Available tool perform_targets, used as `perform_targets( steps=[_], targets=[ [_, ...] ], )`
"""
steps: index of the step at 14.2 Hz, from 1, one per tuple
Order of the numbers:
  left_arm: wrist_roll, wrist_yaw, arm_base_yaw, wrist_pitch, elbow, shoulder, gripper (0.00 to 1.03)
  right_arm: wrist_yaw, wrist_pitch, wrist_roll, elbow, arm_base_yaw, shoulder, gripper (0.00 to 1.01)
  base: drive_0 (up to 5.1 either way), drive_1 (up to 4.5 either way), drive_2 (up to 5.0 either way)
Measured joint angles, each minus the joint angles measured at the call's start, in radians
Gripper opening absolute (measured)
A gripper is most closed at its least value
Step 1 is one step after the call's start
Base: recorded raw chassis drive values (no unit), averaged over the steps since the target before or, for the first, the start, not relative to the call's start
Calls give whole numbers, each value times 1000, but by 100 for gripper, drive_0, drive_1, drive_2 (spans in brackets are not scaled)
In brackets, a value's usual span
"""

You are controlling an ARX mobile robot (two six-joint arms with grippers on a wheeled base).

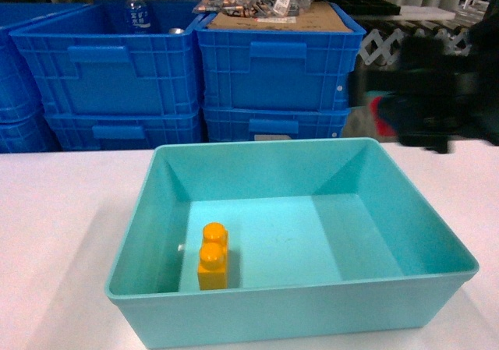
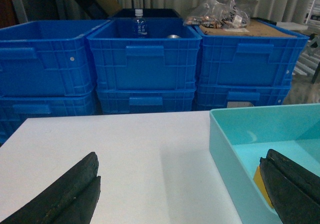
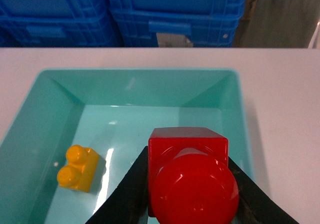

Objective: Pick red block from blue box to shelf

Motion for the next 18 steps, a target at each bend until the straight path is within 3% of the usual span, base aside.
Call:
perform_targets(
  steps=[1,2,3,4,9,13,17,18],
  targets=[
    [0,0,0,-1,0,0,98,112,264,-62,-127,10,-83,29,0,0,0],
    [0,1,0,4,0,0,98,185,468,-129,-225,-9,-113,29,0,0,0],
    [0,-1,0,0,0,0,98,180,648,-188,-385,-82,-166,29,0,0,0],
    [0,0,0,0,0,0,98,140,690,-206,-459,-130,-245,29,0,0,0],
    [0,0,0,1,0,0,98,66,680,-220,-545,-193,-362,29,0,0,0],
    [0,0,0,1,0,0,98,-21,606,-225,-653,-285,-536,29,0,0,0],
    [0,0,0,1,0,0,98,-82,493,-225,-717,-345,-706,29,0,0,0],
    [0,0,0,1,0,0,98,-154,518,-226,-740,-399,-730,29,0,0,0]
  ],
)
